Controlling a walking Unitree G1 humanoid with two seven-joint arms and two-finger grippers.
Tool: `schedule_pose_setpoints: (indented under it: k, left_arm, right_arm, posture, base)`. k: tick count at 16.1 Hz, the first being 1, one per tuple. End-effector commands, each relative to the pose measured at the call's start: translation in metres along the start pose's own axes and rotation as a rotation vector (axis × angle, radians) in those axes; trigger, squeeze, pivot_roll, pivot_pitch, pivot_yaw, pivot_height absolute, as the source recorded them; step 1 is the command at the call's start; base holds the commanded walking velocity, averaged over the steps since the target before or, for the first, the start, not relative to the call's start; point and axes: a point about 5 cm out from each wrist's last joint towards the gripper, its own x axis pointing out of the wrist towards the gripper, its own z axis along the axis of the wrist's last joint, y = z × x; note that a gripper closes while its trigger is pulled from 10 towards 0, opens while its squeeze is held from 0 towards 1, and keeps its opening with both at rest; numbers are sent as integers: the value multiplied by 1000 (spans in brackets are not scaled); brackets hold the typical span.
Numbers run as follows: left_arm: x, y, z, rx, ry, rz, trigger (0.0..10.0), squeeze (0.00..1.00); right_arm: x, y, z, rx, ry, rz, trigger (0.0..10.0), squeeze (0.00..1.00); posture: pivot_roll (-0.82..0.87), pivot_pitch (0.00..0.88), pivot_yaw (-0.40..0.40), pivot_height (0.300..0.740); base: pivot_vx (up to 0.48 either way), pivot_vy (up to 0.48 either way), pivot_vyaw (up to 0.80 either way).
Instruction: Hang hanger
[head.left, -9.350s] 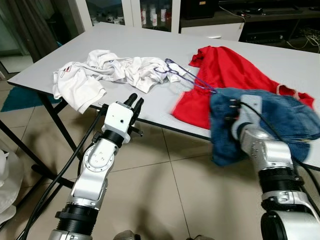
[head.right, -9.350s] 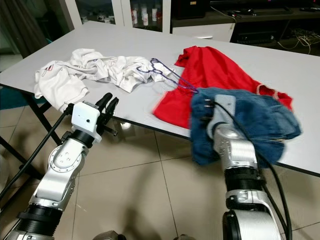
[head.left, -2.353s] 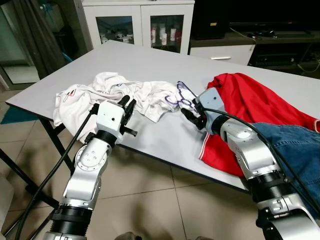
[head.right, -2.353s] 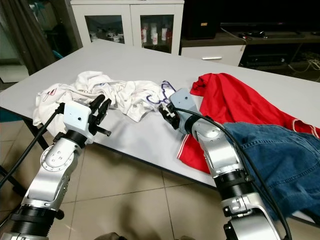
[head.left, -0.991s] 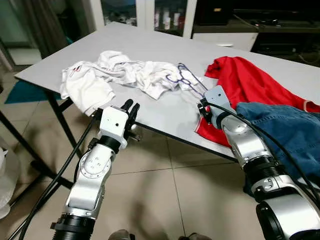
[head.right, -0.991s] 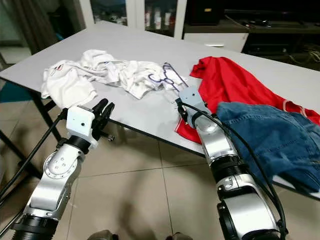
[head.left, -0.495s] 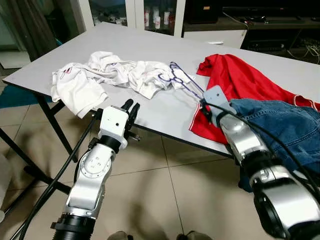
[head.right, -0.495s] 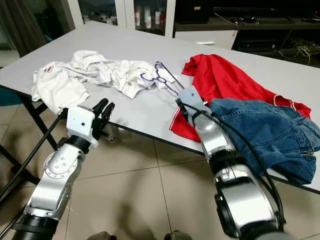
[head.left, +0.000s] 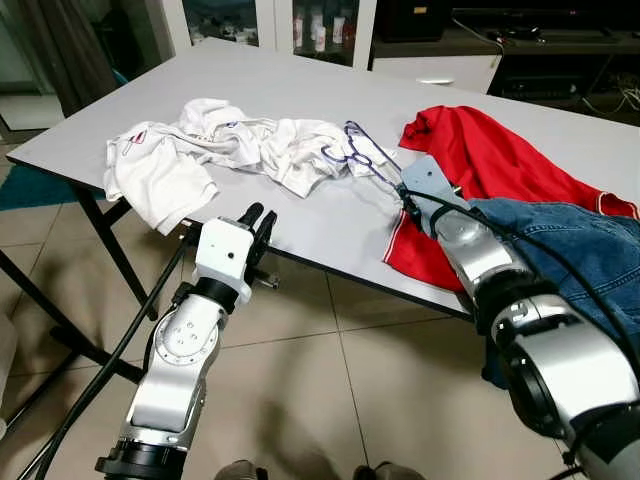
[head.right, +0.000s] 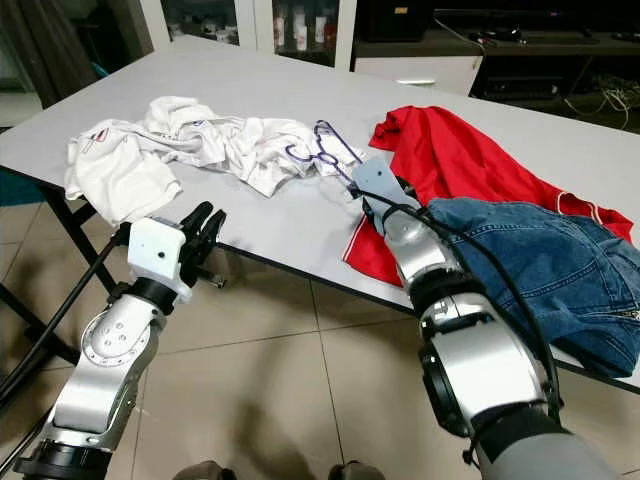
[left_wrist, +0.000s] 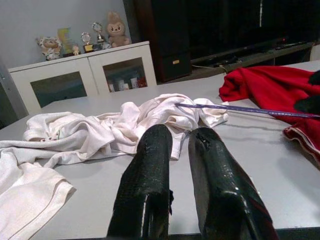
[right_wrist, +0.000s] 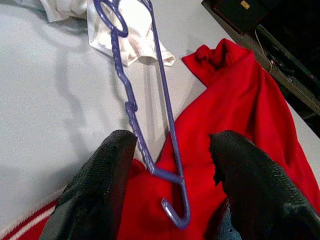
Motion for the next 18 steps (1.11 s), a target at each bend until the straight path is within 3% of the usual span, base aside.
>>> schedule_pose_setpoints:
  k: [1,16,17,18]
  left_arm:
    - [0,1,4,12,-7,5,10000,0]
    - [-2,2,5,12,-4,6,10000,0]
    - [-11,1,5,13,15,17,10000,0]
    - [-12,0,5,14,17,18,10000,0]
  right_arm:
    - [1,-3,6,5,-17,-5,10000,0]
    - [1,-3,7,8,-18,-2,10000,0]
    - [1,-3,9,149,-76,67,10000,0]
    - [0,-4,8,188,-94,85,10000,0]
  posture:
    - [14,56,-18,740]
    - [18,61,-18,740]
    - [62,76,-18,740]
    - [56,72,-16,740]
  base:
    - [0,0,0]
    - [0,0,0]
    - [0,0,0]
    - [0,0,0]
